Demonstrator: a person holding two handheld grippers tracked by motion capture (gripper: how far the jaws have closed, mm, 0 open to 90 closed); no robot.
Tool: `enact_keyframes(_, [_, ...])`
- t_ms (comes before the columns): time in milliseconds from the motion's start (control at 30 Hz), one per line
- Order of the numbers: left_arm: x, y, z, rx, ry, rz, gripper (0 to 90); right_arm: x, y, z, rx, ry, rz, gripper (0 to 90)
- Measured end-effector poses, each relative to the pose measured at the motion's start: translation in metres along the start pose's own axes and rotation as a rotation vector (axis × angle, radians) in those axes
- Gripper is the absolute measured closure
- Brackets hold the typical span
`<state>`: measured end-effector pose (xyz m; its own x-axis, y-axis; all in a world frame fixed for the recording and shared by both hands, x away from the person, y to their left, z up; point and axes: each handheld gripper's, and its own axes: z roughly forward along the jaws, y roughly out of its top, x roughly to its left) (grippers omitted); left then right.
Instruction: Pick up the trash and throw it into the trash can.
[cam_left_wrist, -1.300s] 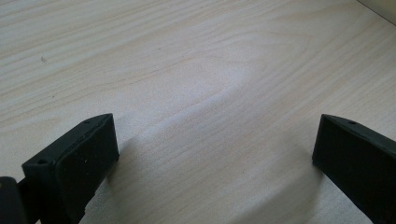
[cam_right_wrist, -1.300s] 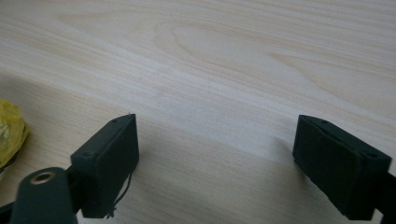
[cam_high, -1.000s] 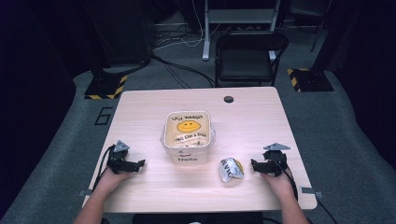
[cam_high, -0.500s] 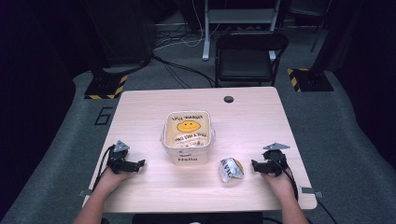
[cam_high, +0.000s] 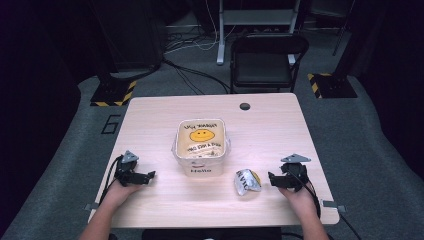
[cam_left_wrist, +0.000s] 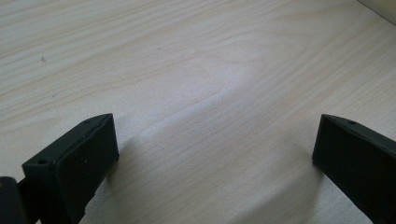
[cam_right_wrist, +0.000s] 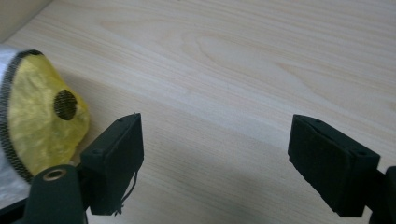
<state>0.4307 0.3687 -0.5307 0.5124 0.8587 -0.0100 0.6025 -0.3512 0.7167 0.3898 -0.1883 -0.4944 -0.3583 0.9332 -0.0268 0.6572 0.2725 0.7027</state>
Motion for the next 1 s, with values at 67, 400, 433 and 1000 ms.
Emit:
enact_keyframes(67, [0.0, 0.0, 0.0, 0.0, 0.001, -0.002, 0.0, 0.003, 0.003, -0.006, -0.017, 0.013, -0.019, 17.7])
enact_keyframes(400, [0.0, 0.0, 0.0, 0.0, 0.0, -0.001, 0.0, 0.015, 0.009, -0.017, -0.035, 0.037, -0.03, 15.1])
enact_keyframes(433, [0.0, 0.0, 0.0, 0.0, 0.0, -0.001, 0.0, 0.015, 0.009, -0.018, -0.039, 0.042, -0.032, 14.8])
enact_keyframes(1000, [0.0, 0.0, 0.0, 0.0, 0.0, -0.001, 0.0, 0.024, 0.017, -0.029, -0.06, 0.05, -0.053, 13.4])
